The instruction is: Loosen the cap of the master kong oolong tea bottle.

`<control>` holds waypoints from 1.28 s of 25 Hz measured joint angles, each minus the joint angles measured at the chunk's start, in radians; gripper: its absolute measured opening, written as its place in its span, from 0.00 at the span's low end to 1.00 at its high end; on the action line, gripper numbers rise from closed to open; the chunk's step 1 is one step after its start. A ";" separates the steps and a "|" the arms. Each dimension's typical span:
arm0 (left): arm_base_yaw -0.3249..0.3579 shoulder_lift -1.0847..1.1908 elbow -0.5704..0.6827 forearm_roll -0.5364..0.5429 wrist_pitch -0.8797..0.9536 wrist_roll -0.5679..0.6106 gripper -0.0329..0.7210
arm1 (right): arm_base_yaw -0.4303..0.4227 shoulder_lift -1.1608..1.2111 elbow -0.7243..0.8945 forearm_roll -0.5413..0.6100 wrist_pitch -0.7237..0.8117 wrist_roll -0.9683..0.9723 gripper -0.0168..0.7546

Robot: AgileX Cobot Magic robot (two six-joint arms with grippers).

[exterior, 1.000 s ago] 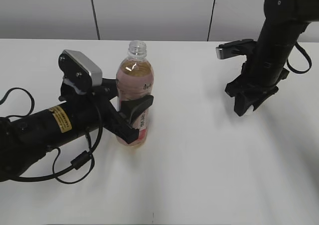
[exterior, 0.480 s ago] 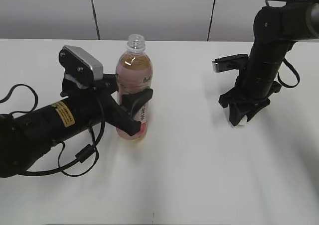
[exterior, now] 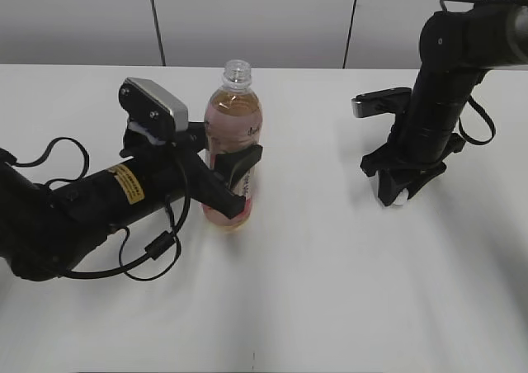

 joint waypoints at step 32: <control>0.000 -0.003 0.090 0.017 -0.075 0.010 0.60 | 0.000 0.030 0.000 0.046 -0.013 0.002 0.62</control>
